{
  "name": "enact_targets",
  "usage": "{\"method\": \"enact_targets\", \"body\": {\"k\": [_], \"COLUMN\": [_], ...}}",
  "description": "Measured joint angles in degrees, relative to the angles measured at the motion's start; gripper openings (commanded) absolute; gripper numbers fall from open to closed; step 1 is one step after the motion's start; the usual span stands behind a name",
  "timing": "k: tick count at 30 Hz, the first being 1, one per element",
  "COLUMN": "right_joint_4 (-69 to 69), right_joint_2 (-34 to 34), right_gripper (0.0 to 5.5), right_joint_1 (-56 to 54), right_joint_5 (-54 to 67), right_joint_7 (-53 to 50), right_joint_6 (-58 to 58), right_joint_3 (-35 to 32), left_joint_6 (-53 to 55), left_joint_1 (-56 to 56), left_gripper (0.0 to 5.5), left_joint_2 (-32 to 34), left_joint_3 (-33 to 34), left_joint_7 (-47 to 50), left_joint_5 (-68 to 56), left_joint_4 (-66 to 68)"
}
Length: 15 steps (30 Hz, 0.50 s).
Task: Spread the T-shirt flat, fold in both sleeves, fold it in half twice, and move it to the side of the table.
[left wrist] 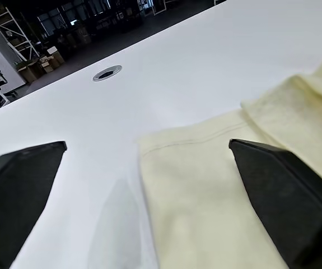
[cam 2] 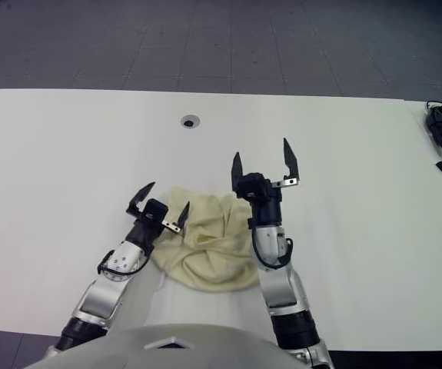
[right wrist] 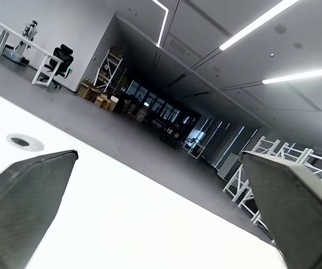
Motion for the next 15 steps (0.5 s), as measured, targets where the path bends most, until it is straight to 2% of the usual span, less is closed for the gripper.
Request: {"method": "enact_targets", "body": {"k": [10, 15], "right_joint_4": [-1.6, -3.0], "right_joint_2": [0.7, 0.9], "right_gripper": [5.37, 5.37], "right_joint_1": [0.0, 0.0], "right_joint_5": [0.6, 0.6], "right_joint_7": [-1.6, -1.6], "right_joint_6": [-0.7, -0.5], "right_joint_3": [-1.7, -1.8], "left_joint_6": [0.9, 2.3], "left_joint_1": [0.1, 3.6], "left_gripper": [5.4, 5.4], "left_joint_2": [-2.0, -2.0], "left_joint_3": [-4.7, -3.6], "left_joint_7": [-0.7, -0.9], "left_joint_5": [0.9, 0.0], "left_joint_4": [-0.6, -5.3]}}
